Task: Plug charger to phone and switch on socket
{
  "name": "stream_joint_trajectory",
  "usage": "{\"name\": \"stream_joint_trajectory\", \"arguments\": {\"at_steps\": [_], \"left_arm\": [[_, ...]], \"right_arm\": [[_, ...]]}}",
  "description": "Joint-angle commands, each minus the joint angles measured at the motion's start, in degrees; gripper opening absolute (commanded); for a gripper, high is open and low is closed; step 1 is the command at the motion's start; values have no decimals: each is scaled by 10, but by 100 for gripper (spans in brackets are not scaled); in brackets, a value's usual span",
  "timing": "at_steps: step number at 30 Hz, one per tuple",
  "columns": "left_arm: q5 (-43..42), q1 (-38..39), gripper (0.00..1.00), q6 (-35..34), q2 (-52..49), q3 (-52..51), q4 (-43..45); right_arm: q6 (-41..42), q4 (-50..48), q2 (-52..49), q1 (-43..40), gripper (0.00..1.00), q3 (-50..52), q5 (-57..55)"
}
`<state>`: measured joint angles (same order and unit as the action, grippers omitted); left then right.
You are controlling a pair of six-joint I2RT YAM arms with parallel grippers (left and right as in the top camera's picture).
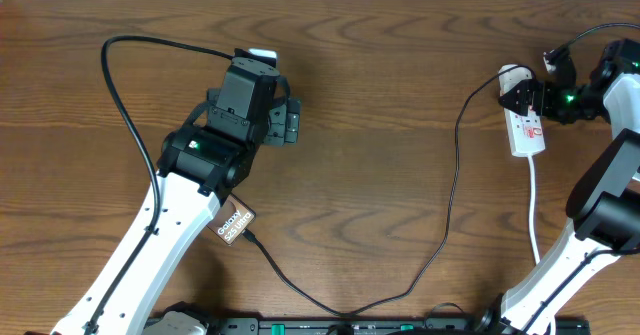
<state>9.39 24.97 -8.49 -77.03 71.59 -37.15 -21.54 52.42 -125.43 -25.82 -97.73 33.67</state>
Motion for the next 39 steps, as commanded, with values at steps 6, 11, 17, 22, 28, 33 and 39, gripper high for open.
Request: {"name": "stream_joint_trajectory", "arguments": {"at_steps": [6,11,17,22,28,33,39], "left_arm": [[9,1,92,10,-2,10,-1],[9,1,92,10,-2,10,-1],[9,1,92,10,-2,10,-1],[10,1,92,10,-2,10,-1],[9,1,93,10,-2,10,-1],[10,1,93,10,-2,10,-1],[9,1,93,10,-2,10,-1]], "right_arm": [[-9,-8,-3,0,99,-9,10],[-10,-9,-3,0,99,-9,9],[-10,-9,-3,0,99,-9,-11],[-8,-9,-3,0,99,-9,-11],[-8,-10,-3,1,99,-8,-12],[-1,-17,-10,9,99,-7,-12],[5,-17,-17,19,99,-7,-10]]}}
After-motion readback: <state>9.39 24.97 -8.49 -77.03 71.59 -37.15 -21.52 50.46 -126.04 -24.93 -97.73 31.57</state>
